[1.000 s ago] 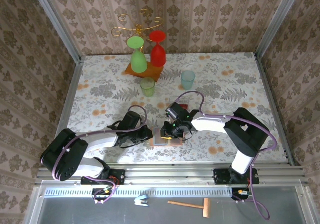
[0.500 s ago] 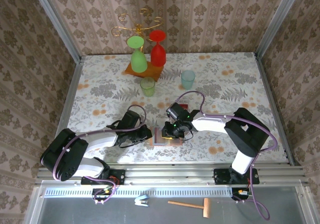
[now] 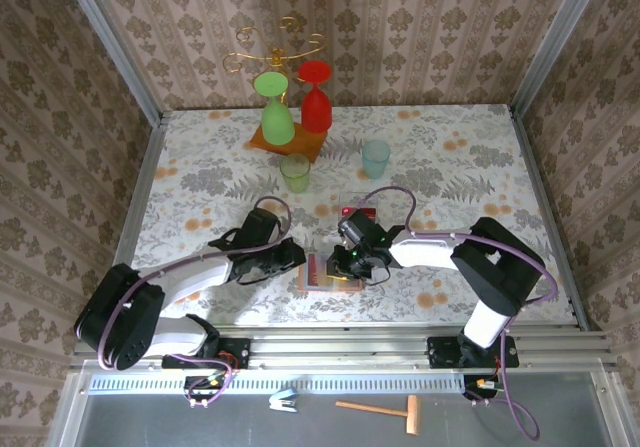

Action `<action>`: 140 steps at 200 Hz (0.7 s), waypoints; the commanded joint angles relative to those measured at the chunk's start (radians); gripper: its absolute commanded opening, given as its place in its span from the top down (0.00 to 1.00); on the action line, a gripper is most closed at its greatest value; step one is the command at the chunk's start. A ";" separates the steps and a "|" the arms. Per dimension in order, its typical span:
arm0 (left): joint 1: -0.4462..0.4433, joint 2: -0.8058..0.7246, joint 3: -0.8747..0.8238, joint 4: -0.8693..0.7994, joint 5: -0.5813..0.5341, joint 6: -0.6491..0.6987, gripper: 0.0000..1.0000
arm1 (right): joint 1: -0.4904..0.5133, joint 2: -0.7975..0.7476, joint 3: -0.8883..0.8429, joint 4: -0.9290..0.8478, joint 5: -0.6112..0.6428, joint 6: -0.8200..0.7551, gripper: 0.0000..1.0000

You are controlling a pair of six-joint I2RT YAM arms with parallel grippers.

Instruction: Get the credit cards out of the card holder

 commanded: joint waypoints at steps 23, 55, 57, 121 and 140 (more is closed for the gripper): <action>-0.060 0.019 0.073 -0.018 0.012 -0.017 0.73 | -0.010 -0.023 -0.059 0.084 -0.014 0.044 0.82; -0.081 0.065 0.082 -0.020 -0.008 -0.030 0.66 | -0.019 -0.028 -0.081 0.113 -0.020 0.054 0.82; -0.081 0.067 0.082 -0.021 -0.010 -0.032 0.66 | -0.021 -0.028 -0.081 0.114 -0.020 0.054 0.82; -0.086 0.099 0.061 0.010 -0.020 -0.057 0.68 | -0.025 -0.021 -0.104 0.151 -0.029 0.065 0.82; -0.091 0.114 0.059 0.028 -0.013 -0.063 0.69 | -0.026 -0.022 -0.106 0.159 -0.030 0.068 0.82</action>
